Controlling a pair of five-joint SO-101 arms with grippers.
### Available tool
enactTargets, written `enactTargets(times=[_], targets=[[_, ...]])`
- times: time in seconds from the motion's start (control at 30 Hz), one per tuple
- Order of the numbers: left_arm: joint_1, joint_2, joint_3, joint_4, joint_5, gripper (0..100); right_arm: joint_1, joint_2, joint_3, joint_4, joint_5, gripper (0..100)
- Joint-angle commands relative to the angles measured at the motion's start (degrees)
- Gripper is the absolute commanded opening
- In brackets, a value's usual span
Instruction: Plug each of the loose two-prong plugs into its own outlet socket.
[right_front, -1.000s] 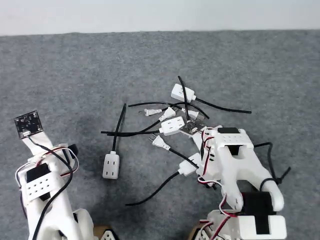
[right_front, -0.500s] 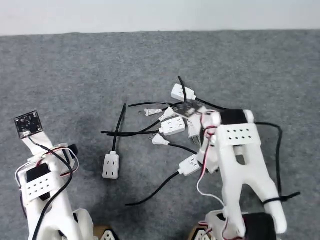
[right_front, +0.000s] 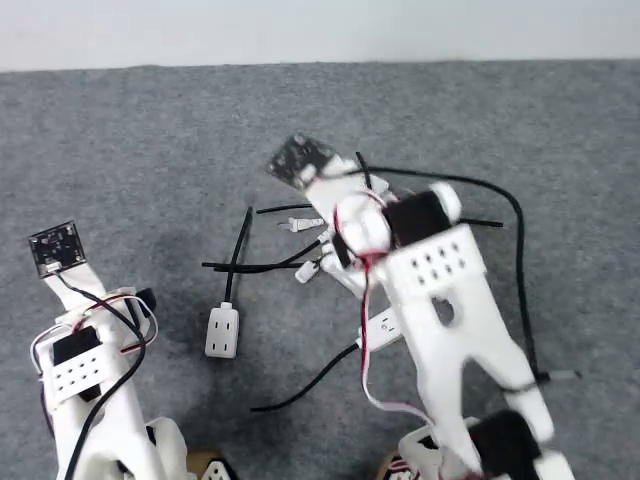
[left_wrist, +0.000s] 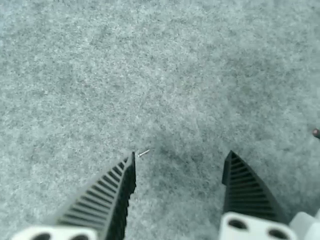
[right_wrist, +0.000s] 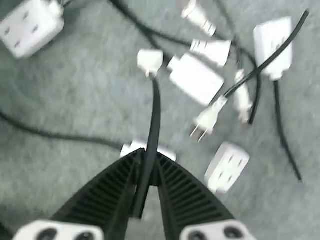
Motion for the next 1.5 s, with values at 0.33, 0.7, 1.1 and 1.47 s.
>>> enactTargets(times=[0.33, 0.7, 1.1, 1.47], targets=[[0.18, -1.05, -0.40, -1.41, -0.62, 26, -1.71, 43.56, -40.70, -5.32, -0.18, 0.9], [0.18, -1.05, -0.40, -1.49, -0.62, 26, -4.00, 62.64, -68.57, 6.11, -3.69, 20.0], [0.09, -1.05, -0.40, -1.49, -0.70, 26, -6.11, 71.16, -72.18, 7.87, -6.07, 12.0], [0.09, -1.05, -0.40, -1.41, -0.70, 26, -8.57, 78.64, -72.26, 2.95, -3.69, 10.6]])
